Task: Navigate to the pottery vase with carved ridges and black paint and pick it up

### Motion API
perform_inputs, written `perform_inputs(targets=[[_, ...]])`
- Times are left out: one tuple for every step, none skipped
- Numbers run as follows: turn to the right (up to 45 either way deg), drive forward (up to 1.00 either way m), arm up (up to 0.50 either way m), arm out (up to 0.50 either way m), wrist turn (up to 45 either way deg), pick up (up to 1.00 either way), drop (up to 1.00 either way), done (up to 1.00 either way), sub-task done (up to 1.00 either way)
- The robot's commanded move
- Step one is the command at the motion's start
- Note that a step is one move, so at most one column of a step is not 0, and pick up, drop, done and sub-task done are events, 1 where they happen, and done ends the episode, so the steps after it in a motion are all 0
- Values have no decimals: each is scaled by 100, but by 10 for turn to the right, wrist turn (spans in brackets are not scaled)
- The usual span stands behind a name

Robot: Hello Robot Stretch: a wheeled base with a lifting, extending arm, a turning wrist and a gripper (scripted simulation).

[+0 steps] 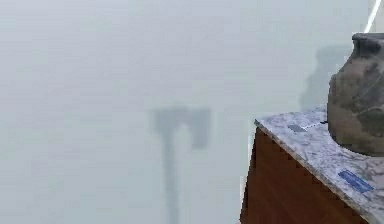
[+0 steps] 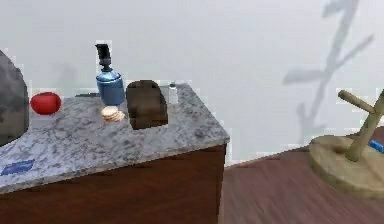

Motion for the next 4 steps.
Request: perform_inputs(targets=[[450, 0, 0, 0, 0, 0, 0, 0, 0], [450, 0, 0, 0, 0, 0, 0, 0, 0], [330, 0, 0, 0, 0, 0, 0, 0, 0], [0, 60, 0, 0, 0, 0, 0, 0, 0]])
